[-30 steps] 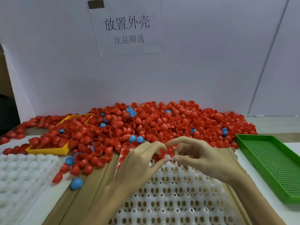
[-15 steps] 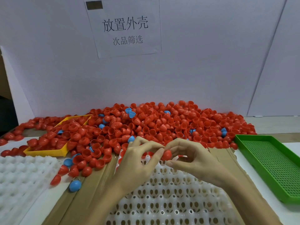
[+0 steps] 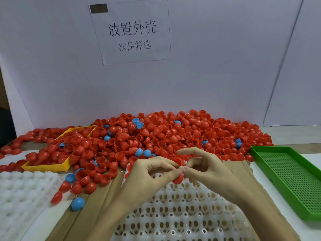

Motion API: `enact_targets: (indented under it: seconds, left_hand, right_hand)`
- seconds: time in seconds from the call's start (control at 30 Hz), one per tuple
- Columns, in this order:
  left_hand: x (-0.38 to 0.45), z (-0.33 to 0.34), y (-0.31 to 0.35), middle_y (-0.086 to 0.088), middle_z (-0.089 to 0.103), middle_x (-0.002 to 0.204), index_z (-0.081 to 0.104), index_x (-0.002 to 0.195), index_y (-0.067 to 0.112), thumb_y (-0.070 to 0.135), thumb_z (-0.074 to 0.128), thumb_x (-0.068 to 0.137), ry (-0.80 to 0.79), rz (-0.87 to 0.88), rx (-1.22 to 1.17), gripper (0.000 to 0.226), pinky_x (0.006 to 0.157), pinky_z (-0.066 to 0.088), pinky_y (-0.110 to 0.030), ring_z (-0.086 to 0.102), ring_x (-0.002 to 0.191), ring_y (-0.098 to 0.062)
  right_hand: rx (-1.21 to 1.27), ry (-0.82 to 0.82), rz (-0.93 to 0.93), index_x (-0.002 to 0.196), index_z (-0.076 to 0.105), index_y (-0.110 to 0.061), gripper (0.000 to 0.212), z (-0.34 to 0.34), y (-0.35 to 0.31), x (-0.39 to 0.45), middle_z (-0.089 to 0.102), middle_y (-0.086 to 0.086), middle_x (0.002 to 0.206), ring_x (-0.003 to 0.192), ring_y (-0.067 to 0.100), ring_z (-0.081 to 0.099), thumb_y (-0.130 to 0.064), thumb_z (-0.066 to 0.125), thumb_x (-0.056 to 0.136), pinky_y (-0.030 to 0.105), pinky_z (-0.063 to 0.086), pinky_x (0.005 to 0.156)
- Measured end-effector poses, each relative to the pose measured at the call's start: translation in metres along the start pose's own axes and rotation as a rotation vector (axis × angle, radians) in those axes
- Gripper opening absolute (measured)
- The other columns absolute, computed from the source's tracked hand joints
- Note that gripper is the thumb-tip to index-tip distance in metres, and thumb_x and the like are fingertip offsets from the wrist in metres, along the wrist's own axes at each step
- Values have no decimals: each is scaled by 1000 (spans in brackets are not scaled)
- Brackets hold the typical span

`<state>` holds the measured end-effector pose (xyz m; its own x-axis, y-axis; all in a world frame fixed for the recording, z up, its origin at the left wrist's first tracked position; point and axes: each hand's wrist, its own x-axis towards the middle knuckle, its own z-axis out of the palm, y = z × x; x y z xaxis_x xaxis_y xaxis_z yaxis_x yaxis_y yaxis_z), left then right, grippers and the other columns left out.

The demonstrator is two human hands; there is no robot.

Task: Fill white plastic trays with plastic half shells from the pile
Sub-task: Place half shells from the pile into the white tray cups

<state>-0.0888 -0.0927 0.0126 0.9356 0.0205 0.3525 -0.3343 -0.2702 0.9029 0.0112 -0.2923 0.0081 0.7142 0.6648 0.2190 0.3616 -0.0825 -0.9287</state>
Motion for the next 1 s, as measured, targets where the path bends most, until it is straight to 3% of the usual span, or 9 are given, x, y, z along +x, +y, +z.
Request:
enact_targets:
  seconds: [0.17,0.33,0.4,0.53,0.6,0.73,0.83,0.93,1.0]
  left_hand:
    - [0,-8,-8,16,76,108,83,91,21,24,83,85,-6,150,284,7,97,53,-24,71,109,-8]
    - [1,-12,-7,15,68,112,81,93,20,24,78,90,163,364,510,6,95,51,-22,67,108,-11]
    - [2,-12,-5,13,65,104,81,91,21,30,73,93,243,311,496,12,90,51,-23,66,101,-16]
    - [2,-3,-7,10,69,93,81,83,23,45,70,89,157,59,325,25,80,54,-25,68,90,-17]
    - [3,-3,-9,9,73,94,82,87,24,43,74,85,110,-65,201,20,79,56,-23,72,88,-13]
    - [4,-14,-11,1,79,94,82,97,26,45,79,85,64,-266,-39,23,84,59,-28,76,89,-16]
    - [3,-19,-14,0,80,95,83,96,27,51,82,80,68,-292,-18,29,87,60,-33,76,90,-18]
    - [4,-27,-13,1,80,91,84,91,30,48,86,73,37,-253,30,25,82,61,-26,76,87,-17]
    - [4,-41,-11,7,79,88,83,88,31,38,88,75,127,-160,175,15,82,59,-21,75,85,-12]
  right_hand:
    - [-33,-136,-51,126,73,-26,28,-2,-4,-2,78,1,109,97,18,75,-29,73,99,31,60,84]
    - [112,-32,-73,116,66,-12,30,3,-1,0,77,9,103,88,25,76,-14,81,91,34,62,82]
    - [124,9,-80,112,64,-13,35,2,-2,0,76,8,98,85,27,76,-15,86,85,35,63,80]
    - [59,-18,-126,108,63,-11,33,9,-1,0,76,7,99,90,24,76,-11,87,85,34,62,80]
    - [43,-31,-146,105,64,-8,26,14,0,1,76,9,102,95,25,76,-6,84,87,36,63,83]
    - [54,-96,-167,105,65,-7,18,15,0,0,78,7,108,103,24,77,-4,78,92,27,60,86]
    - [33,-170,-165,107,67,-7,11,18,3,-1,78,6,113,110,25,74,-3,72,97,33,60,95]
    - [-24,-190,-148,105,73,-8,14,17,4,-1,77,7,109,107,26,74,2,64,100,36,59,94]
    - [-34,-158,-114,103,75,-7,19,10,2,0,77,9,105,102,26,75,5,60,101,36,61,91]
